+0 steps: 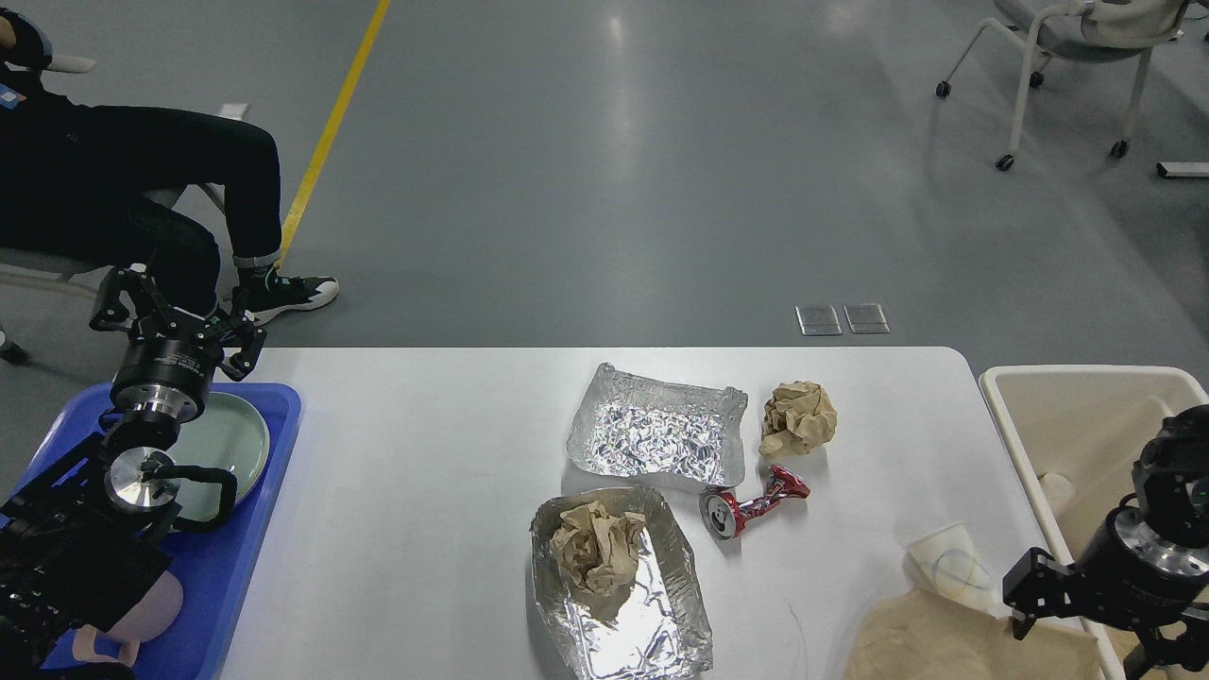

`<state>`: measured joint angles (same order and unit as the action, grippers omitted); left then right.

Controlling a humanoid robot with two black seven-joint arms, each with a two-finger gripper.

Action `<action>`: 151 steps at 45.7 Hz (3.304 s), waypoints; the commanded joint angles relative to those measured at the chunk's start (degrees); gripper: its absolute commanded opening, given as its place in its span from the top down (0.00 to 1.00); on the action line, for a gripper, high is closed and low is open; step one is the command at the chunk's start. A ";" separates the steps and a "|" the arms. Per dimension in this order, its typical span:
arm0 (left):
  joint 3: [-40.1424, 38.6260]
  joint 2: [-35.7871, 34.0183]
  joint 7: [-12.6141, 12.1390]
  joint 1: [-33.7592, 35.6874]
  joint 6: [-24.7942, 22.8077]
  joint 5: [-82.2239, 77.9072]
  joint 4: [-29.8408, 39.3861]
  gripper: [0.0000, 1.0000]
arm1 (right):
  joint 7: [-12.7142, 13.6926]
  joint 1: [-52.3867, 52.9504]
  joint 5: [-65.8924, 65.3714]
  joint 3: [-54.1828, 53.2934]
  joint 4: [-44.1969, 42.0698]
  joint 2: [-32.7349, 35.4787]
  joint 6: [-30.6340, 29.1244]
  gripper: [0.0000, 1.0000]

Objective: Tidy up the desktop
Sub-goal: 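Lower the right gripper to the brown paper near the bin, then grasp the brown paper and drop it into the beige bin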

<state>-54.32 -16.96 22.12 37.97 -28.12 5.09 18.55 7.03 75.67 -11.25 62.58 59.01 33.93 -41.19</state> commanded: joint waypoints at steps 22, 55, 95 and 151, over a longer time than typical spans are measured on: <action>0.00 -0.01 0.03 0.00 0.00 0.00 0.00 0.04 | -0.09 -6.85 0.00 -4.13 -0.47 -0.18 5.67 0.00; 0.00 -0.01 0.03 0.00 0.00 0.00 0.00 0.03 | -0.61 -9.32 0.44 -9.49 1.90 0.96 10.24 0.20; 0.00 -0.01 0.03 0.00 0.00 0.00 0.00 0.04 | -0.79 3.59 0.17 -15.21 14.64 9.66 8.06 1.00; 0.00 0.17 0.03 0.00 0.00 0.00 0.00 0.03 | -0.17 4.15 1.23 -27.25 -7.77 24.96 25.43 1.00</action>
<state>-54.32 -16.97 22.14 37.97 -28.12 5.10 18.55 6.86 87.43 -10.01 35.43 51.56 59.12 -28.07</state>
